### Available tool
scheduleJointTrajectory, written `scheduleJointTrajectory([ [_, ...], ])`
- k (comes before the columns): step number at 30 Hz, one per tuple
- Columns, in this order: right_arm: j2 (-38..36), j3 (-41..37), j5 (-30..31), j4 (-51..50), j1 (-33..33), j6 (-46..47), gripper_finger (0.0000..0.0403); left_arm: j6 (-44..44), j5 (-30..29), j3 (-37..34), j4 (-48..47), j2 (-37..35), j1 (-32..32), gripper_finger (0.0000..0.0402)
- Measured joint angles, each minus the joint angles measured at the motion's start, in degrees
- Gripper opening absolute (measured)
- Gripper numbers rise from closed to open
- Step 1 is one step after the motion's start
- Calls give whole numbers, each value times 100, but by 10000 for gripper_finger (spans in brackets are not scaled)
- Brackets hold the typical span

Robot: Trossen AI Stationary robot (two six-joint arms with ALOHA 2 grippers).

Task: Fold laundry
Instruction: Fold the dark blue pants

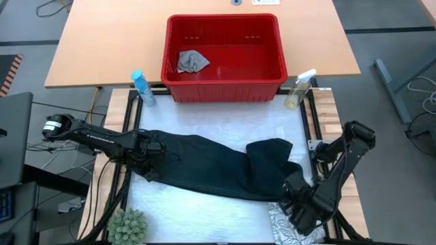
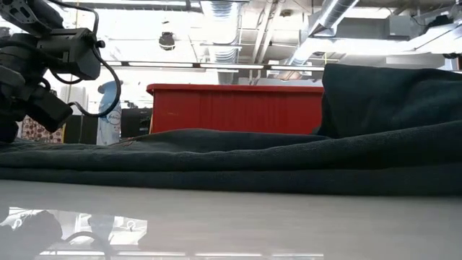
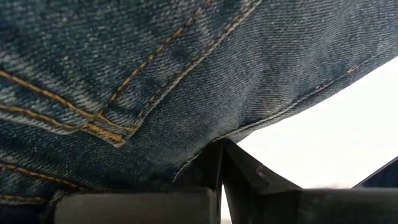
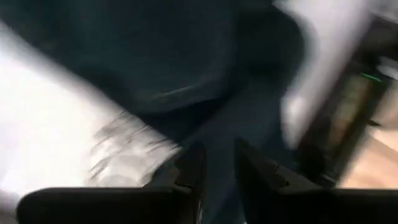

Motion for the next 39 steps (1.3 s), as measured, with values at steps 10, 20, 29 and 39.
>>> scheduleJointTrajectory([
  [10,-270,-845,-407,-159,-1279,1678,108,32,41,-4,-13,4,0,0],
  [20,-1472,-2299,-439,-96,-2691,1902,158,231,86,-13,-17,7,0,0],
  [29,-2249,-3410,724,1140,-3482,1686,178,253,83,-15,0,7,0,0],
  [39,-2052,-4170,1121,2236,-4197,1095,178,275,117,-17,-4,9,0,0],
])
